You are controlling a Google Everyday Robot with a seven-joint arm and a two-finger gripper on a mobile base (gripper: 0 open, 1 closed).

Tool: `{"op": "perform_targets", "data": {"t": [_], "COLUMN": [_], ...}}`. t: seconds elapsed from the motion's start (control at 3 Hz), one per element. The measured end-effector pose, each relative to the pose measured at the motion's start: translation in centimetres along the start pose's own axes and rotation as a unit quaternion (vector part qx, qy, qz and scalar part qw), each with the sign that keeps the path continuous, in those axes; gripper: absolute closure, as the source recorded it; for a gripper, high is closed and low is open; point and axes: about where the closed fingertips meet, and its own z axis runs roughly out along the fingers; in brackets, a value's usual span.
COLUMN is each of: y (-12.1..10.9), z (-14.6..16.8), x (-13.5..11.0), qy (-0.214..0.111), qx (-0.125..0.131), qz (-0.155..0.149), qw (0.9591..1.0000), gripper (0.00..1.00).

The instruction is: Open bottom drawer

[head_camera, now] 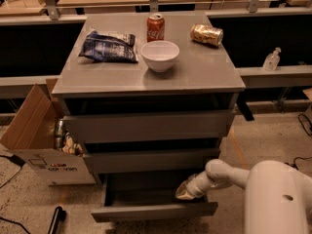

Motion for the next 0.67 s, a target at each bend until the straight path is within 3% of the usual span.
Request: {"op": "perform_targets", "data": {"t": [0.33,0.67], "y": [-0.5,-0.7], "z": [2.1,4.3], "x": [0.9,1.8], "qy": [0.018,0.022], "qx": [0.009,0.002], "qz": [0.007,-0.002], "qw": [0.9998,0.9997], "gripper": [1.0,1.0]}}
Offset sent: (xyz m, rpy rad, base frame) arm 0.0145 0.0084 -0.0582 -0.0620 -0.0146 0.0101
